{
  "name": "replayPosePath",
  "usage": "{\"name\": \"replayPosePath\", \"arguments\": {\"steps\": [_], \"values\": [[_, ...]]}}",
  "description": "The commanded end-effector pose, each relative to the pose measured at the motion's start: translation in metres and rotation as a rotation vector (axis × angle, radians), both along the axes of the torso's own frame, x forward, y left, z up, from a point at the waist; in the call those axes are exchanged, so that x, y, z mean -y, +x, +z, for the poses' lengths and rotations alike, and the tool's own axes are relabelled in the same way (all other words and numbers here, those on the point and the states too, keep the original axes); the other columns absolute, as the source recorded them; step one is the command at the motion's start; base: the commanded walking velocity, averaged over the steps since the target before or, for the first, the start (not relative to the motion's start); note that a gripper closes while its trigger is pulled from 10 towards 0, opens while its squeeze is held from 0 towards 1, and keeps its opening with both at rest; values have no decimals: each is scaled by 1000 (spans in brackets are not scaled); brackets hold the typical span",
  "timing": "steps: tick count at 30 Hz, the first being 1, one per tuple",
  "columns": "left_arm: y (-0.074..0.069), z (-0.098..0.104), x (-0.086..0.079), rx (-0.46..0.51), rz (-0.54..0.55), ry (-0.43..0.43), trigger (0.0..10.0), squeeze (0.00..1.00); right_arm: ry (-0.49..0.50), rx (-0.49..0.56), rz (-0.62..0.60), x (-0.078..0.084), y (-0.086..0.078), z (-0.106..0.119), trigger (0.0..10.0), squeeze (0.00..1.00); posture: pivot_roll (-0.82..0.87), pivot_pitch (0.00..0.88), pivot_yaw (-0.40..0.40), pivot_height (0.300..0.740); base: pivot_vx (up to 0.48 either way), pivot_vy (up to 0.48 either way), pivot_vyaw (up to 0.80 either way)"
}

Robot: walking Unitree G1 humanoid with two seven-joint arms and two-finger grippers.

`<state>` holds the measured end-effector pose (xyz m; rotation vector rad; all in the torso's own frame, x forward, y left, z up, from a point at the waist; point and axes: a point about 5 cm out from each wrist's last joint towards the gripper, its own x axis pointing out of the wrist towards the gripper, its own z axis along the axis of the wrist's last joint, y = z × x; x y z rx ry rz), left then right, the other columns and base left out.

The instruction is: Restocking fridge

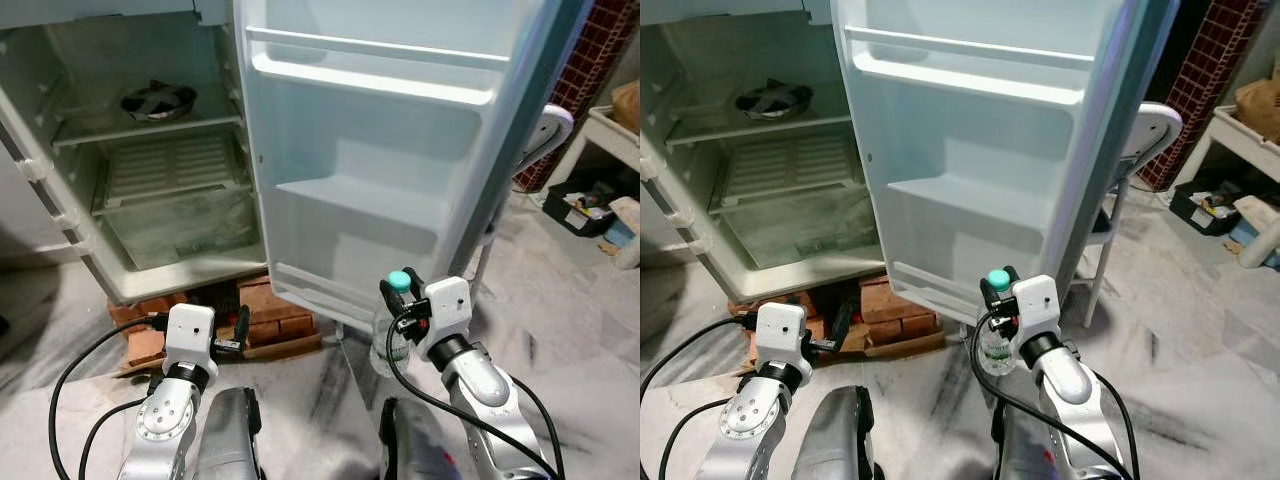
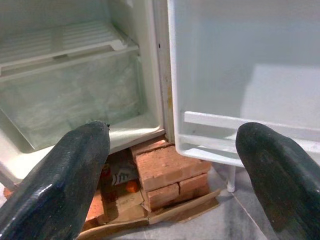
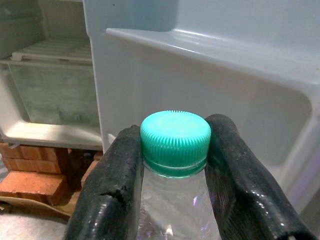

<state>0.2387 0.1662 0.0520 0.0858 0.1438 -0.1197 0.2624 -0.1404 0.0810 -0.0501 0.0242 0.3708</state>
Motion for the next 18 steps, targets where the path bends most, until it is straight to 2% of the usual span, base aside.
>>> {"name": "replayPosePath", "arguments": {"steps": [1, 5, 9, 18], "values": [[2, 1, -2, 3, 7, 15, 10000, 0, 3, 29, 15, -4, 4, 5, 10000, 0, -17, 38, 12, 566, 0, 0, 0], [1, 1, -2, -2, 13, 34, 10000, 0, 8, 31, 27, -9, 4, 6, 10000, 0, -18, 54, 9, 566, 0, 0, 0], [-3, 0, -6, -16, 33, 54, 10000, 0, 16, 41, 70, -22, 6, 8, 10000, 0, -11, 87, 5, 566, 0, 0, 0], [-15, 5, -8, -15, 54, 72, 10000, 0, 38, 45, 78, -31, 10, 10, 10000, 0, 18, 129, -3, 527, 0, 0, 0]]}}
